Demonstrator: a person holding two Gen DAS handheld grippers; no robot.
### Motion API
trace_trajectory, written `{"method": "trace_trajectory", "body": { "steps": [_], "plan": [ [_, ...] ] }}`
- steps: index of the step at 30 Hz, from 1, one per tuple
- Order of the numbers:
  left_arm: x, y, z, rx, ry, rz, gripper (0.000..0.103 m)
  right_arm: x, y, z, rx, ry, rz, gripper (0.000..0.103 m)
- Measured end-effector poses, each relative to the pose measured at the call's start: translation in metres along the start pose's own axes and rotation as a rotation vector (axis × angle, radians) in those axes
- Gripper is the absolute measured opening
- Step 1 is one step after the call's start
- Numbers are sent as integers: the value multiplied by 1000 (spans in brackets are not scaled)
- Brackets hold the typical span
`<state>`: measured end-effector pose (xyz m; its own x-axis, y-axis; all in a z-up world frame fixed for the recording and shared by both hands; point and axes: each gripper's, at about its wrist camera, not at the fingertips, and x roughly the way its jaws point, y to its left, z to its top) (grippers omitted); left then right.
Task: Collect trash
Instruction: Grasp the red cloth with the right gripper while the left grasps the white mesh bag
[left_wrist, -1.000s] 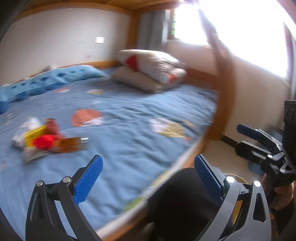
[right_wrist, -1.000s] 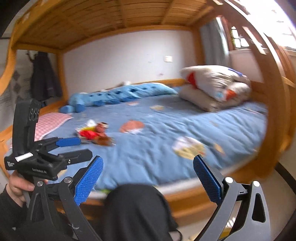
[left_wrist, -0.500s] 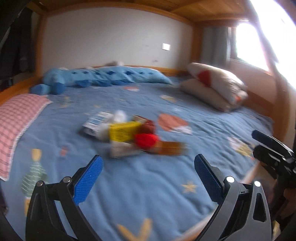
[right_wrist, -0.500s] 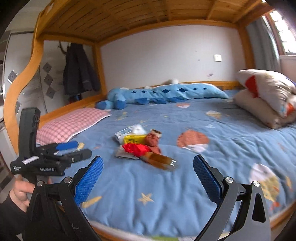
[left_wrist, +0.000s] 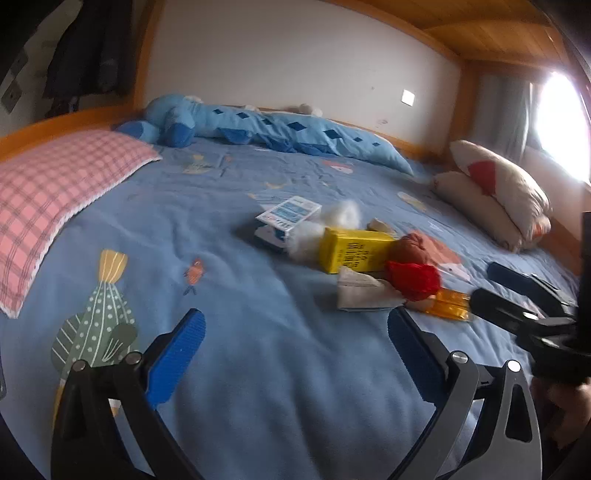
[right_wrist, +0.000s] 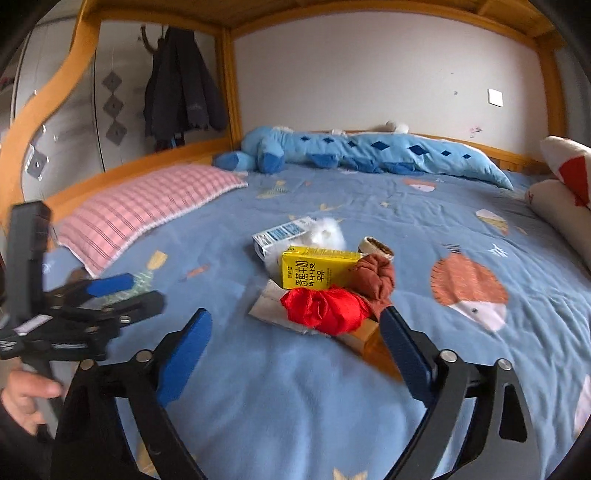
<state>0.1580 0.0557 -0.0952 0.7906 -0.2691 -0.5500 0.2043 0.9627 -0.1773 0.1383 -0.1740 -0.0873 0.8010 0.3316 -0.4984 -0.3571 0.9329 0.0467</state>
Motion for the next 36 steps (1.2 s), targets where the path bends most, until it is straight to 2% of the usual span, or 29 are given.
{"method": "trace_trajectory", "body": {
  "steps": [5, 8, 10, 13, 17, 23, 27, 32, 36],
  "plan": [
    [5, 9, -7, -11, 26, -30, 99, 48, -2, 3, -32, 95, -41, 67],
    [8, 8, -10, -11, 40, -35, 99, 60, -9, 4, -16, 120, -43, 54],
    [11, 9, -11, -24, 58, -55, 99, 65, -16, 5, 8, 134, -59, 38],
    [14, 6, -12, -13, 64, -58, 99, 63, -27, 4, 45, 133, -48, 30],
    [19, -2, -17, 16, 83, -67, 99, 50, -35, 8, 68, 107, -27, 27],
    [27, -22, -13, 52, 88, -115, 99, -5, -42, 19, 110, -1, 46, 27],
    [42, -36, -4, 84, 104, -86, 99, -31, -47, 20, 123, -37, 84, 27],
    [74, -52, 6, 108, 165, -112, 99, -46, -60, 12, 164, -70, 106, 27],
    [108, -64, 17, 133, 240, -200, 99, -48, -73, 8, 212, -75, 110, 27]
  ]
}}
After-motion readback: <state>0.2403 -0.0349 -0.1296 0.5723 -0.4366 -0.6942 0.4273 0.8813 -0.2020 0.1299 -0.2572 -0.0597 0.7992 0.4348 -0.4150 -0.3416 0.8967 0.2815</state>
